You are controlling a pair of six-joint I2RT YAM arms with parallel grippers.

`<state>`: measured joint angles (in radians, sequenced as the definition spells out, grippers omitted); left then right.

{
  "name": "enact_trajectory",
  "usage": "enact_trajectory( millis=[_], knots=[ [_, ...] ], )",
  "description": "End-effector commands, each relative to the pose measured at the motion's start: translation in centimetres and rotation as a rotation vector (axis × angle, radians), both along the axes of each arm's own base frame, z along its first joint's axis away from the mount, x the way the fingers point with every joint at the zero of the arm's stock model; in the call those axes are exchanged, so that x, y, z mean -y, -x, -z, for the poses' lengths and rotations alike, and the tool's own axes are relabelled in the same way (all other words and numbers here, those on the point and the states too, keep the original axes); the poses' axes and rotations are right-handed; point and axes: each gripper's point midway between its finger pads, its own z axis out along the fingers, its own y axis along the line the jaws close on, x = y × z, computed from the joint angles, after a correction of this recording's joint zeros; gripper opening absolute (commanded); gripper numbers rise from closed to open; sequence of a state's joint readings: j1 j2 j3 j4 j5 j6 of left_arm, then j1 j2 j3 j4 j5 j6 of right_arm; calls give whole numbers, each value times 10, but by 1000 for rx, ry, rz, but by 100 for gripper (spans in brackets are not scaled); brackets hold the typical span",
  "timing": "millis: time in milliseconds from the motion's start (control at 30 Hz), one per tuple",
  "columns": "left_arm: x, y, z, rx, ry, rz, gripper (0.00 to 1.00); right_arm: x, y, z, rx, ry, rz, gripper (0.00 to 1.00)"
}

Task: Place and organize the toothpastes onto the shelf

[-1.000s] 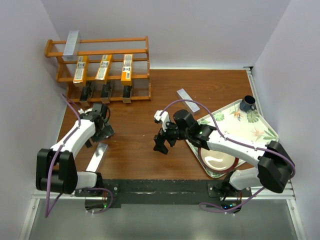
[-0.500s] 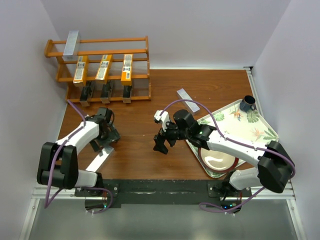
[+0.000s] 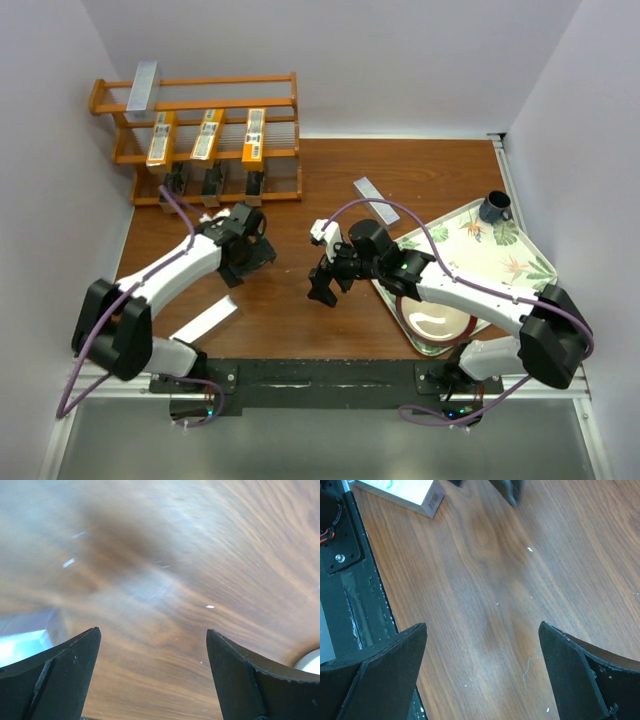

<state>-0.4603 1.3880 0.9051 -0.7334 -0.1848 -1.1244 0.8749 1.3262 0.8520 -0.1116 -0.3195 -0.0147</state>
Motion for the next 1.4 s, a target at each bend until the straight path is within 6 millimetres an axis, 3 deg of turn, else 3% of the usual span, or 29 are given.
enact_trajectory(
  millis=[0, 167, 233, 433, 467, 533, 567, 633, 700, 733, 767, 833, 900, 933, 1000, 1100, 1167, 1367],
  knots=[
    [-44, 39, -5, -6, -42, -367, 91, -1, -3, -10, 29, -32, 9, 99],
    [-70, 63, -16, 43, -38, -557, 91, -1, -1, -13, 29, -38, 4, 98],
    [-79, 63, -21, 77, -60, -572, 90, -2, 0, -13, 28, -41, -3, 99],
    [-114, 28, -47, 150, -134, -456, 91, -22, 15, -10, -2, -76, -153, 99],
    [-118, 21, -55, 172, -140, -444, 91, -27, 14, -16, 19, -82, -179, 99],
    [-132, 14, -64, 190, -198, -410, 91, -39, 18, -6, 10, -62, -228, 99],
    [-134, 2, -76, 238, -206, -388, 92, -47, 15, -11, 39, -66, -254, 99],
    [-150, -6, -92, 276, -300, -336, 93, -64, 25, 4, 20, -51, -351, 99],
    [-161, -22, -120, 351, -386, -275, 94, -83, 31, 3, 101, -41, -456, 99],
    [-164, -27, -129, 378, -417, -245, 96, -90, 31, 20, 100, -3, -481, 99],
    [-165, -40, -145, 450, -439, -218, 96, -101, 29, 13, 143, -9, -520, 99],
    [-171, -44, -162, 501, -514, -147, 99, -116, 35, 30, 120, 7, -580, 99],
    [-173, -52, -180, 595, -572, -80, 100, -137, 32, 25, 145, -4, -613, 99],
    [-174, -54, -184, 623, -588, -61, 100, -144, 32, 44, 120, 21, -623, 99],
    [-171, -59, -193, 709, -614, -4, 100, -166, 30, 40, 154, 8, -636, 99],
    [-171, -59, -198, 778, -623, -10, 100, -191, 31, 59, 181, 40, -665, 99],
    [-175, -56, -187, 794, -632, -45, 100, -205, 30, 67, 188, 42, -687, 99],
    [-183, -45, -182, 819, -638, -110, 100, -233, 34, 77, 226, 49, -731, 99]
  ],
)
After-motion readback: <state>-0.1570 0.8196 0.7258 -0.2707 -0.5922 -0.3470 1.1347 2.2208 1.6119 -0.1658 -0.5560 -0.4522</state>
